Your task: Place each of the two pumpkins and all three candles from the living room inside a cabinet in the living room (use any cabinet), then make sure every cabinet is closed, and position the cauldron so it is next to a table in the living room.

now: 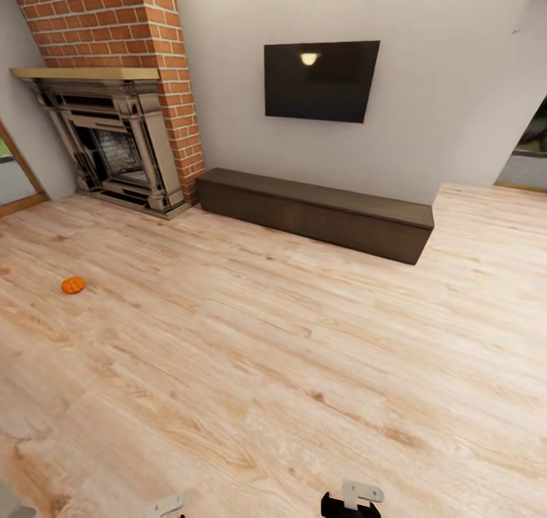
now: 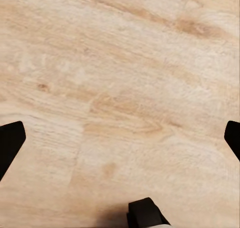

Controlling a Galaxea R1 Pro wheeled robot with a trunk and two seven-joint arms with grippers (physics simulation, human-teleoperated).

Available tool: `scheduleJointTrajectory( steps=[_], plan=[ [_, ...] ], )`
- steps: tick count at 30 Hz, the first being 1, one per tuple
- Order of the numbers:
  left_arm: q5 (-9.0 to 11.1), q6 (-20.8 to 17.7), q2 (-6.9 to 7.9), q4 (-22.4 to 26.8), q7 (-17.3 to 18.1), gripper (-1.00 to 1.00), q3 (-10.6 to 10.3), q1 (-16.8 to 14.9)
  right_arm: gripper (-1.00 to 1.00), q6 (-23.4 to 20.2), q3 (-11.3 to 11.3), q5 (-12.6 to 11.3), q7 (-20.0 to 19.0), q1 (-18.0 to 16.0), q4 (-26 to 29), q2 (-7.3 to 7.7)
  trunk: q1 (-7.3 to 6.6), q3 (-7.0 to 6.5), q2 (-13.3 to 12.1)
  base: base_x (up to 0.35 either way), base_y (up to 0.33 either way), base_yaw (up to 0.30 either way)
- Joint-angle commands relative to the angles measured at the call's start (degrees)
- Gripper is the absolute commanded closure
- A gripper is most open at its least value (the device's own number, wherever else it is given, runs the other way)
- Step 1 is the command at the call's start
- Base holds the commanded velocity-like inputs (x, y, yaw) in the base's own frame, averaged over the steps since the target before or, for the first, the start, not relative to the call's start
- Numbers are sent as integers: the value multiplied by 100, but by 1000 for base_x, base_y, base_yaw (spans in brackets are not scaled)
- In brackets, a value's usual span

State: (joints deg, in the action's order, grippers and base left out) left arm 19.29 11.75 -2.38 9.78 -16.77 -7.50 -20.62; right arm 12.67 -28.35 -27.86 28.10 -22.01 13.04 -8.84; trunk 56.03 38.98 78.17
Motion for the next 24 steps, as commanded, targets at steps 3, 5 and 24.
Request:
scheduleJointTrajectory(
  steps=[3,5,24],
  plan=[
    [28,26,1,-3,-26,-100,-49,-3,-100,34,-123,-62,24,-5,-4,-9,2,4,2,235,235,-1],
    [24,28,1,-3,-25,-100,-49,-3,-100,34,-162,-65,23,-5,-4,-8,2,8,2,239,239,0],
    [-453,196,-2,-12,-28,-100,-49,6,-100,34,-189,-70,23,-5,-4,-4,2,102,2,323,62,-173]
  ],
)
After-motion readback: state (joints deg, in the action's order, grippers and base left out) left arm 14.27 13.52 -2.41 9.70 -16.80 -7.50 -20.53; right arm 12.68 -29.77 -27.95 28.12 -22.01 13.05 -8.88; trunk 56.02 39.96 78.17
